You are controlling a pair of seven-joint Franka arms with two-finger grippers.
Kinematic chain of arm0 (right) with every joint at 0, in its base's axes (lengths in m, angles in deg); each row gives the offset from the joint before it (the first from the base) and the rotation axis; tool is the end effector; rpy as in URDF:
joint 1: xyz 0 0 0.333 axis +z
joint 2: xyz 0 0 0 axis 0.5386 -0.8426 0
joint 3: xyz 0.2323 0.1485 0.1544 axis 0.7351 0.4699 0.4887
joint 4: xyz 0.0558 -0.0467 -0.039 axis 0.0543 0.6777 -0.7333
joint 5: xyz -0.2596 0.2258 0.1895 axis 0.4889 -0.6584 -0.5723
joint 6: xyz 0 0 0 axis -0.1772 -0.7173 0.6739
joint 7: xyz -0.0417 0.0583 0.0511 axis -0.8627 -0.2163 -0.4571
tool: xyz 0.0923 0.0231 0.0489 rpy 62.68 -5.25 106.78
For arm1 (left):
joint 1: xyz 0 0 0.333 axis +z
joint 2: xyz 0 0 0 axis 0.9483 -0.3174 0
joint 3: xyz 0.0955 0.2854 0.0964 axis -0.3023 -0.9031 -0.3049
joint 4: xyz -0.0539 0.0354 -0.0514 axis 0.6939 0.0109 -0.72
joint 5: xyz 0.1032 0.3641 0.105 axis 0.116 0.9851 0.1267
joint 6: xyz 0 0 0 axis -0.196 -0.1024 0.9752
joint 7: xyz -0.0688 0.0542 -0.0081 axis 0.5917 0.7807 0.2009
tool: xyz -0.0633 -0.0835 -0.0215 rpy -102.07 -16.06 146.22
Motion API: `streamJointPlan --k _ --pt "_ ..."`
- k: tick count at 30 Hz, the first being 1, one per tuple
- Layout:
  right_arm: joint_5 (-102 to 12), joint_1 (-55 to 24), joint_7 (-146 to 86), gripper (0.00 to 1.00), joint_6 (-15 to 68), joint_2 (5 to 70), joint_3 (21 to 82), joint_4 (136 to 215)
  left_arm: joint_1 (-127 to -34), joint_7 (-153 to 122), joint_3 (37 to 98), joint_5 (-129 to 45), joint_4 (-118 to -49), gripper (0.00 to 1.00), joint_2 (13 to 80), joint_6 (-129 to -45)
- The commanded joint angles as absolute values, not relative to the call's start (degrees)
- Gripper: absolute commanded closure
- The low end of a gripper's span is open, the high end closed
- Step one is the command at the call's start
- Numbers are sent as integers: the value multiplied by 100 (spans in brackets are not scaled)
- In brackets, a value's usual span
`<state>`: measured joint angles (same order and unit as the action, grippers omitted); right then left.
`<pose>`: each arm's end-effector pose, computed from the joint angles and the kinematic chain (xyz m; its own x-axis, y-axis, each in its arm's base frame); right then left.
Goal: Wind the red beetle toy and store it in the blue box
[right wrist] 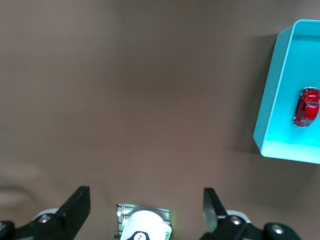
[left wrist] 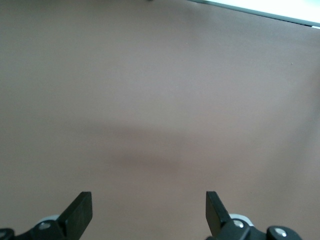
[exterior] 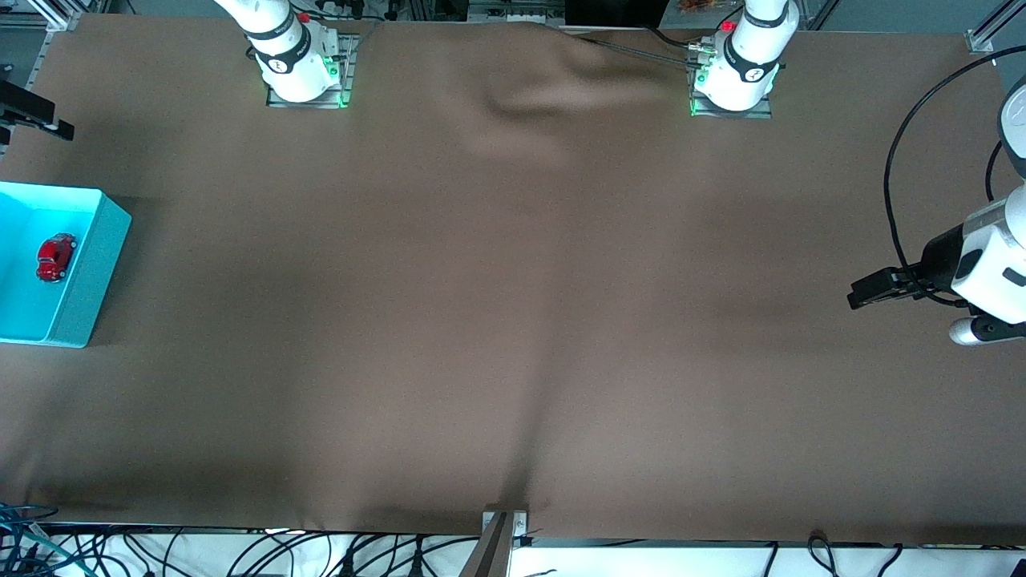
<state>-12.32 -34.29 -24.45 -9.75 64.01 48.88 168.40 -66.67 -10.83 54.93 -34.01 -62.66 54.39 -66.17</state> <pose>0.5093 -0.0834 0.6268 0.9896 0.0228 -0.1424 0.0073 -0.9941 -0.1084 0.6543 -0.0033 0.5447 0.9836 0.1805 -0.0007 0.1803 -0.9823 0.0506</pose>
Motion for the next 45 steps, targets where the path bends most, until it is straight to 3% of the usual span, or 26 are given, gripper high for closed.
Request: streamJointPlan --k 1,12,19,45 --pt "-1097 -3443 -2798 0 -883 6453 5262 16953 -6684 -1154 5448 -3495 -6233 0 5546 -6592" --pt "-965 -3435 -2798 0 -75 6189 5904 17032 -6666 -1162 5448 -3495 -6083 0 5528 -6592" --pt "-903 -3435 -2842 0 462 5908 5948 17138 -6666 -1189 5448 -3495 -6083 0 5520 -6592" --pt "-789 -3312 -2825 0 375 5723 5948 17024 -6631 -1136 5439 -3504 -6092 0 5546 -6328"
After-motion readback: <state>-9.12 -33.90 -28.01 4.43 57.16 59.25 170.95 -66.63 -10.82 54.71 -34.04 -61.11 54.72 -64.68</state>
